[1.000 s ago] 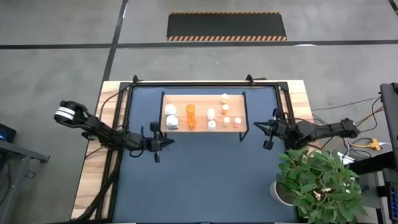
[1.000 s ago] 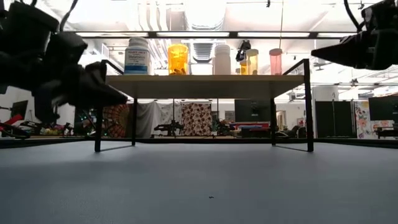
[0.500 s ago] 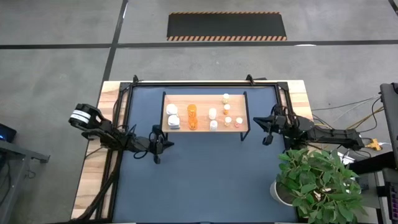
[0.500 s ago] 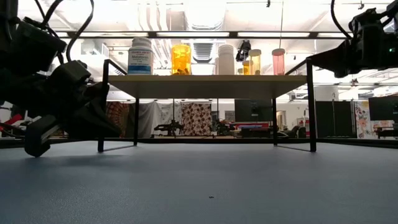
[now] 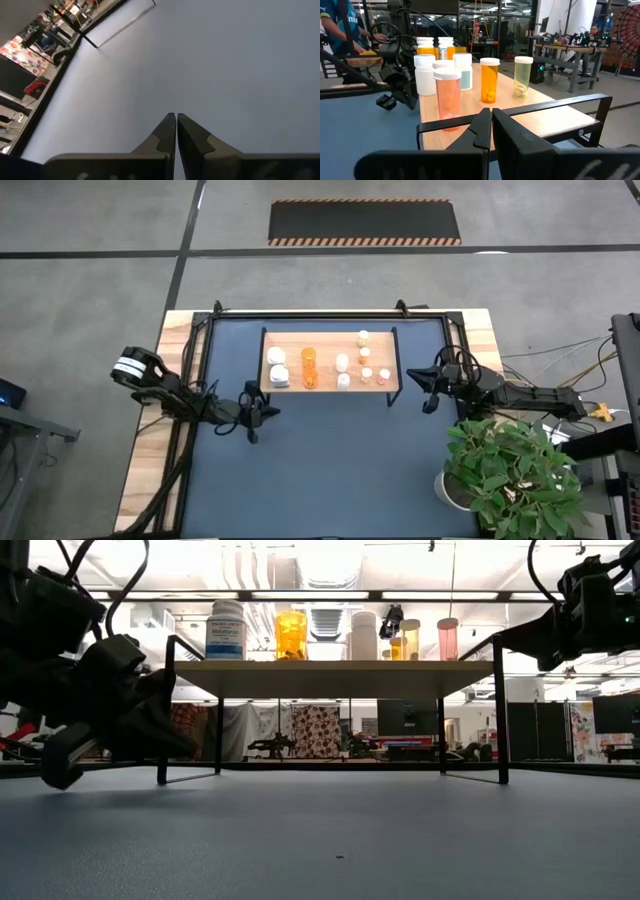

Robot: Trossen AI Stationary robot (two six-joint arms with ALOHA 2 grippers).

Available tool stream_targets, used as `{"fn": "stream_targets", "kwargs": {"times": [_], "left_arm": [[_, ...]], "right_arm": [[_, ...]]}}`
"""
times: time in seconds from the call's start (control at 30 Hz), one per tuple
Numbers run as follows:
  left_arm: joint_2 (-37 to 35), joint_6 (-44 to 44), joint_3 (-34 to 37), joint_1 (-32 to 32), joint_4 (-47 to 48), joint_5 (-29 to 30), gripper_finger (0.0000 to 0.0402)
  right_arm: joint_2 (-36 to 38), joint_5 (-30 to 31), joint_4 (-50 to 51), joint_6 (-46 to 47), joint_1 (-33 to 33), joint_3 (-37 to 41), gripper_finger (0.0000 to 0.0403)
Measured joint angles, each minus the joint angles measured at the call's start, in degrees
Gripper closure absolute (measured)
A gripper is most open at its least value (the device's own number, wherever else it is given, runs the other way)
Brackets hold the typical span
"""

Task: Pick and place medicine bottles onto shelf by color
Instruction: Return to Home Position

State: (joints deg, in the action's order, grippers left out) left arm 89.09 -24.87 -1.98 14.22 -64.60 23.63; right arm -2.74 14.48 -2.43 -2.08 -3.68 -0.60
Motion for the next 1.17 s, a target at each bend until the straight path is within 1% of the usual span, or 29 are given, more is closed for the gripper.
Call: {"fn": "stream_targets", "kwargs": {"times": [0.2, 1.17], "left_arm": [[-0.08, 0.24, -0.35, 0.02, -1.82, 0.02, 0.0401], [-0.17, 0.48, -0.39, 0.02, -2.12, 0.06, 0.0402]], "right_arm": [[0.00, 0.04, 0.02, 0.03, 0.00, 0.00, 0.0394], [0.00, 0.06, 0.02, 0.06, 0.00, 0.02, 0.0394]]}}
